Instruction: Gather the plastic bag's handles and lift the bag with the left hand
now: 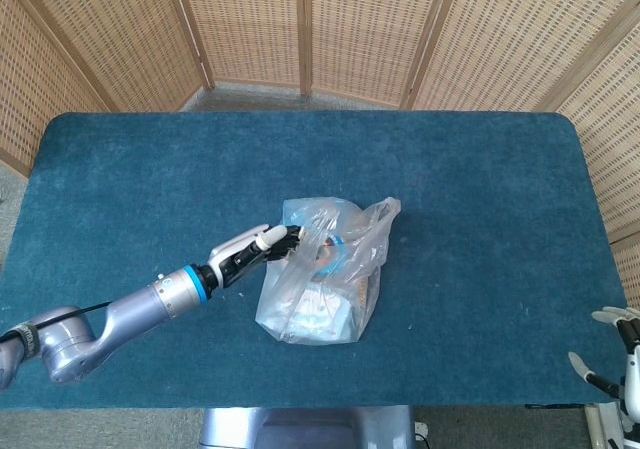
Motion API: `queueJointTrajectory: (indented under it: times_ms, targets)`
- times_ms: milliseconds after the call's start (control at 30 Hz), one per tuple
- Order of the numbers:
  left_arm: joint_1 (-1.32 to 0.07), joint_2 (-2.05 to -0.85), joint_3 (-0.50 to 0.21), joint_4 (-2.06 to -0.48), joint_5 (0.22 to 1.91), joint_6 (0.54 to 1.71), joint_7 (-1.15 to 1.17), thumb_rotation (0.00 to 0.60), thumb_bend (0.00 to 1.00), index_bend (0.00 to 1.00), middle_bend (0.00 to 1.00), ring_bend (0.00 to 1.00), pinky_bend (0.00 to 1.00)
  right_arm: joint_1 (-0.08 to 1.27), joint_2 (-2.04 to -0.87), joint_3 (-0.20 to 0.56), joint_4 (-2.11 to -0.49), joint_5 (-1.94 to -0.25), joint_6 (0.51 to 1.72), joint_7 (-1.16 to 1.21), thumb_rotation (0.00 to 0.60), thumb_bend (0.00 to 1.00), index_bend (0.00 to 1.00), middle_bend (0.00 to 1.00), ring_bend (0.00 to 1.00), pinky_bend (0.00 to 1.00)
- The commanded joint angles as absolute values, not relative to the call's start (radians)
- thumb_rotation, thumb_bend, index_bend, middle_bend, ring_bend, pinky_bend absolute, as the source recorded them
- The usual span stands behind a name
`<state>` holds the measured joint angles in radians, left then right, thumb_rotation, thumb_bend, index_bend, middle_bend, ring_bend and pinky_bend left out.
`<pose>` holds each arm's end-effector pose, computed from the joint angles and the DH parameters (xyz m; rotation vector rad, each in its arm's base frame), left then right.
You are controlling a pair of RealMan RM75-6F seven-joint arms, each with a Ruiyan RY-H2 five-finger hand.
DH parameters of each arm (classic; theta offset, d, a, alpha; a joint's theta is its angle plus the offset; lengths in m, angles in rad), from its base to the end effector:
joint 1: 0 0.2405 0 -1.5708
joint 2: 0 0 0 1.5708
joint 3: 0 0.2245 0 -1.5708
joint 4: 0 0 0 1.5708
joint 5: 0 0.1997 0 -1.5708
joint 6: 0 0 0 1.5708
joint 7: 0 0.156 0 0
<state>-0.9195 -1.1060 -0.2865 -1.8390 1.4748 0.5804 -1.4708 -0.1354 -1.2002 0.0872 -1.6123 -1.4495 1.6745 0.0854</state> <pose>-0.0185 0.3085 0.0521 1.3938 2.3124 1.2339 -0.3015 -0.1300 0.1673 1.0294 -0.9763 0.9584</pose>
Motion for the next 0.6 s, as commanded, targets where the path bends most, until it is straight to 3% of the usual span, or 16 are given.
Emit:
queueJointTrajectory:
  times_ms: [33,233,400,600]
  targets:
    - [-0.937,-1.127,-0.290,-1.820,1.422,0.569,-1.429,0.000,0.19,0.29,0.29,0.26,0.29,-0.137,-1.200,0.088,-1.609,-1.448,1.674,0.090,0.584,0.12,0.33,0.29,0.21,0.16]
    - [-0.977,-1.187,-0.317,-1.793,1.343,0.536,-1.401,0.000,0.19,0.29,0.29,0.26,0.29,-0.137,-1.204,0.091,-1.605,-1.455,1.679,0.098,0.584,0.12,0.33,0.29,0.21,0.16]
    - [-1.002,-1.220,-0.339,-1.780,1.328,0.515,-1.382,0.000,0.18,0.17,0.29,0.26,0.28,-0.142,-1.203,0.089,-1.605,-1.457,1.683,0.100,0.585,0.12,0.33,0.29,0.21,0.16]
    - [-1.008,-1.258,-0.371,-1.768,1.304,0.497,-1.430,0.000,0.17,0.15,0.29,0.26,0.27,-0.147,-1.200,0.091,-1.607,-1.457,1.688,0.102,0.587,0.12,0.33,0.29,0.21,0.16]
